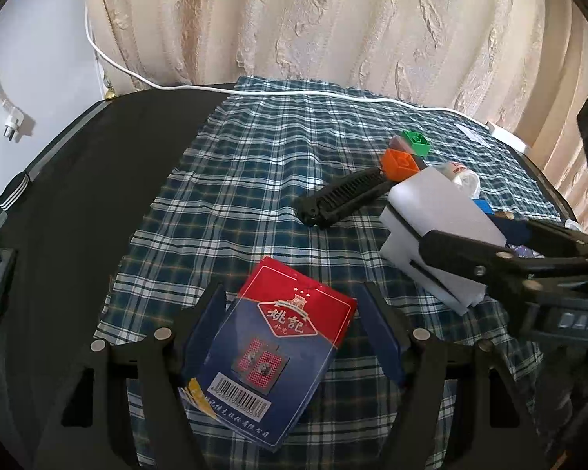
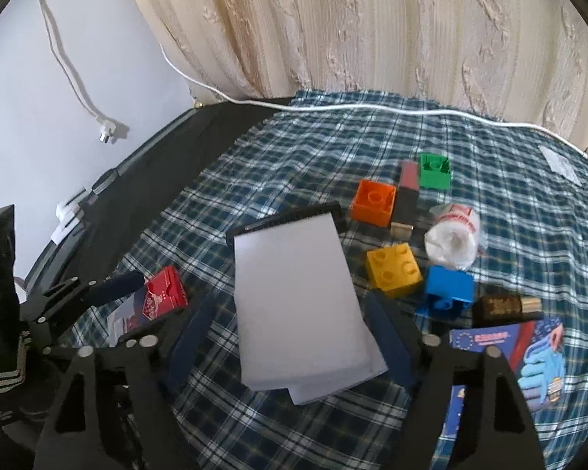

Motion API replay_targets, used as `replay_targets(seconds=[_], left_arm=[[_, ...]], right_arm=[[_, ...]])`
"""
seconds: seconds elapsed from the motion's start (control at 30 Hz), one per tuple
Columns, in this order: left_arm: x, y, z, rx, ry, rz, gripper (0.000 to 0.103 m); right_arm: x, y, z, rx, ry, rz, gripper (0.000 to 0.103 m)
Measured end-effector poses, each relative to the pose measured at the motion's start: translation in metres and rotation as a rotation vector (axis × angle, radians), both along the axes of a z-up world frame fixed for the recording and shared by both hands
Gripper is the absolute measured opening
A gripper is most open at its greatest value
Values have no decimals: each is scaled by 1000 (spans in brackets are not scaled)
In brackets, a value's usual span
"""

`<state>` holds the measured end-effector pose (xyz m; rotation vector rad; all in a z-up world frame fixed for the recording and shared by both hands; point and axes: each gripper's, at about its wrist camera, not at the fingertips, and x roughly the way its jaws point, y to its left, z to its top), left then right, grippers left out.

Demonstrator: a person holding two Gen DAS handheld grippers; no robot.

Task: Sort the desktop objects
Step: 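Lift the card box with the left gripper while the right lifts the white sponge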

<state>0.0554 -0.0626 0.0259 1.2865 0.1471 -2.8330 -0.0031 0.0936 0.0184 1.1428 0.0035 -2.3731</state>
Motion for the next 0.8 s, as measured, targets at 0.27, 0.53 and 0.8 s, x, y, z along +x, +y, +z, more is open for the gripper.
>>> replay_targets(seconds=[0.27,0.53,0.8], left_arm=[[1,-3,-1,10,0,2,73],[2,0,3,21,9,1,73],[4,9,10,34,26,-18,73]], right_arm=[[-1,8,0,-11,3,-23,69],[10,24,12,-77,17,-66,68],[24,54,20,-158,18,-128,68]])
